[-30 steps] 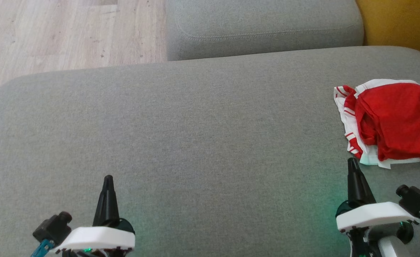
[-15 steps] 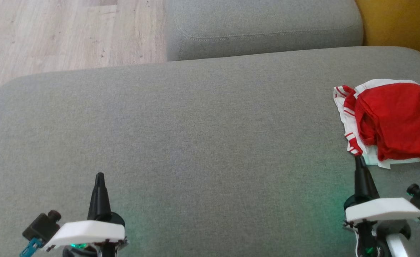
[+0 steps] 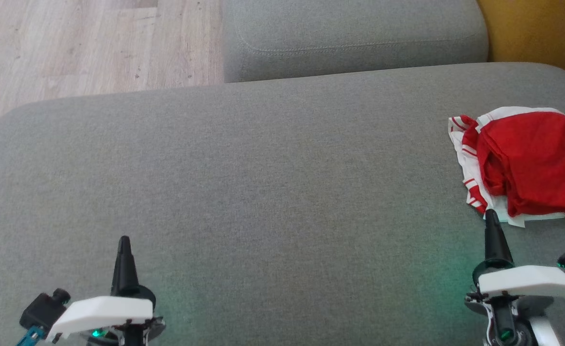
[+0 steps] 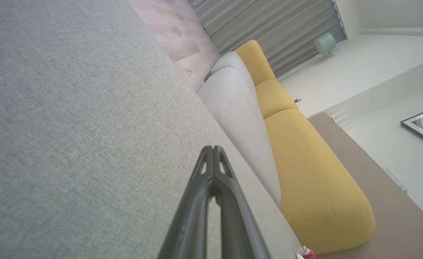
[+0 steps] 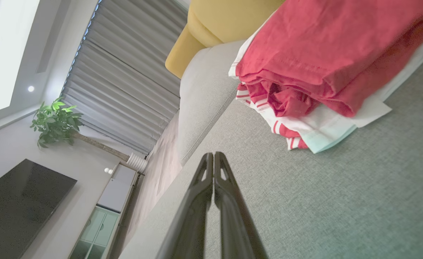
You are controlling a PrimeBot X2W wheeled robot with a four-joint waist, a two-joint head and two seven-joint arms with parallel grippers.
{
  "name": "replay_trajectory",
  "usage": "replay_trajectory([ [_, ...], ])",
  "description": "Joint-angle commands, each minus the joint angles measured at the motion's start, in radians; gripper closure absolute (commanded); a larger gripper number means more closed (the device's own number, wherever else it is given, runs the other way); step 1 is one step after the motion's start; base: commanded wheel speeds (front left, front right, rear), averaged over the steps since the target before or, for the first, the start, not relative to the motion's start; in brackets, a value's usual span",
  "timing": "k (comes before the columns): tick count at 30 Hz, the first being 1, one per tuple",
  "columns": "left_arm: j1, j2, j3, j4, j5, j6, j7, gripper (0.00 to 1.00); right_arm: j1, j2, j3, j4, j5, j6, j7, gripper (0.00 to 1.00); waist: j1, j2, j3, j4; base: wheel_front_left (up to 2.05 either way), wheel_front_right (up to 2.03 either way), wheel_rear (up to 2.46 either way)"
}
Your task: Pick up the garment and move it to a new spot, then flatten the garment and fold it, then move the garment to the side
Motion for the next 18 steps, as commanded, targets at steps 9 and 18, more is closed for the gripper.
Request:
replay_trajectory([
  [9,-0.061,0.016,0.057,-0.030,-0.105,-0.003,0.028,1.00,-0.056,-0.020,-0.006,-0.043,0.131,0.000,0.029,1.00,-0.0001,0.0000,-0.001,0.000,0.00,0.00,0.00],
  [18,-0.067,0.016,0.081,-0.029,-0.196,-0.003,0.055,1.00,-0.060,-0.020,-0.019,-0.048,0.244,-0.001,0.055,1.00,-0.0001,0.0000,-0.001,-0.001,0.00,0.00,0.00],
])
